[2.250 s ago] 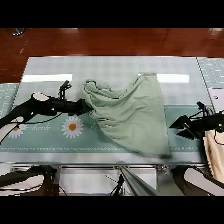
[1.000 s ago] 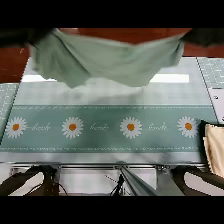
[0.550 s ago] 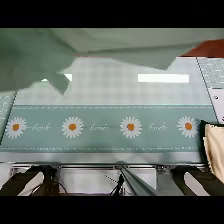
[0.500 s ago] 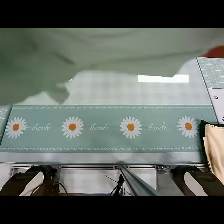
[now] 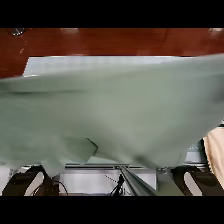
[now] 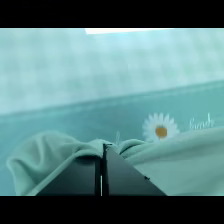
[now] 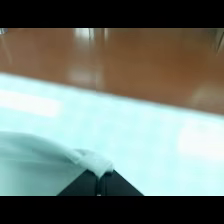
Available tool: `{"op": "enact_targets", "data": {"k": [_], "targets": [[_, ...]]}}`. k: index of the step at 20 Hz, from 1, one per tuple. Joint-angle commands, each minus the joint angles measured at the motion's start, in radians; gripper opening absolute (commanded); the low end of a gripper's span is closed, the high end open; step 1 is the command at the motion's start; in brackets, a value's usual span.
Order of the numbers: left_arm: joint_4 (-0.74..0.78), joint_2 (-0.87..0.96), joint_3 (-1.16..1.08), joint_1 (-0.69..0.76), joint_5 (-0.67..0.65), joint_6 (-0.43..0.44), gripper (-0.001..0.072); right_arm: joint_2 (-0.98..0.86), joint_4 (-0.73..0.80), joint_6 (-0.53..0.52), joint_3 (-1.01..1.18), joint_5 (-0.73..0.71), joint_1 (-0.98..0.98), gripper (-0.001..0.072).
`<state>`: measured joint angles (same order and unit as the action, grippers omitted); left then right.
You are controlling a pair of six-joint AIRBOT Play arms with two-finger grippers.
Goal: Fold the shirts.
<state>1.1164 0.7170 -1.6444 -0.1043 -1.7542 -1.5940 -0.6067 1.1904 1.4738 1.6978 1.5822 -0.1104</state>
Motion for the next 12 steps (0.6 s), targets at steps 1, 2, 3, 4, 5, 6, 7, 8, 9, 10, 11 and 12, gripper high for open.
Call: {"op": "enact_targets", "data": {"k": [1, 2, 3, 4, 5, 6, 7, 8, 9, 10, 11, 12], "targets": [[-0.011, 0.005, 0.354, 0.018, 0.091, 0.003, 0.0026, 0.021, -0.005, 0.004, -0.264, -0.024, 0.000, 0.0026], [-0.027, 0.025, 0.472, 0.033, 0.159, 0.005, 0.0026, 0.017, -0.004, -0.003, -0.350, -0.073, 0.000, 0.0027], [-0.059, 0.053, 0.574, 0.048, 0.252, 0.017, 0.0027, 0.005, -0.006, -0.003, -0.422, -0.126, 0.000, 0.0027], [-0.093, 0.088, 0.646, 0.063, 0.342, 0.029, 0.0026, -0.019, -0.007, -0.005, -0.487, -0.177, 0.000, 0.0027], [-0.124, 0.137, 0.697, 0.079, 0.440, 0.045, 0.0027, -0.053, -0.010, -0.008, -0.533, -0.219, 0.000, 0.0026], [-0.146, 0.192, 0.719, 0.097, 0.520, 0.052, 0.0026, -0.104, -0.016, -0.019, -0.566, -0.259, 0.000, 0.0026], [-0.169, 0.261, 0.717, 0.119, 0.585, 0.065, 0.0026, -0.162, -0.017, -0.027, -0.576, -0.293, 0.000, 0.0027], [-0.185, 0.327, 0.703, 0.138, 0.642, 0.074, 0.0027, -0.226, -0.028, -0.039, -0.576, -0.331, 0.000, 0.0026], [-0.200, 0.396, 0.676, 0.158, 0.697, 0.087, 0.0026, -0.293, -0.041, -0.052, -0.575, -0.393, 0.000, 0.0027], [-0.208, 0.456, 0.642, 0.171, 0.743, 0.090, 0.0026, -0.357, -0.048, -0.053, -0.575, -0.462, 0.000, 0.0027], [-0.214, 0.517, 0.601, 0.182, 0.779, 0.090, 0.0026, -0.417, -0.056, -0.053, -0.570, -0.516, 0.000, 0.0027], [-0.221, 0.570, 0.559, 0.187, 0.801, 0.090, 0.0026, -0.480, -0.061, -0.045, -0.555, -0.557, 0.000, 0.0027]]}}
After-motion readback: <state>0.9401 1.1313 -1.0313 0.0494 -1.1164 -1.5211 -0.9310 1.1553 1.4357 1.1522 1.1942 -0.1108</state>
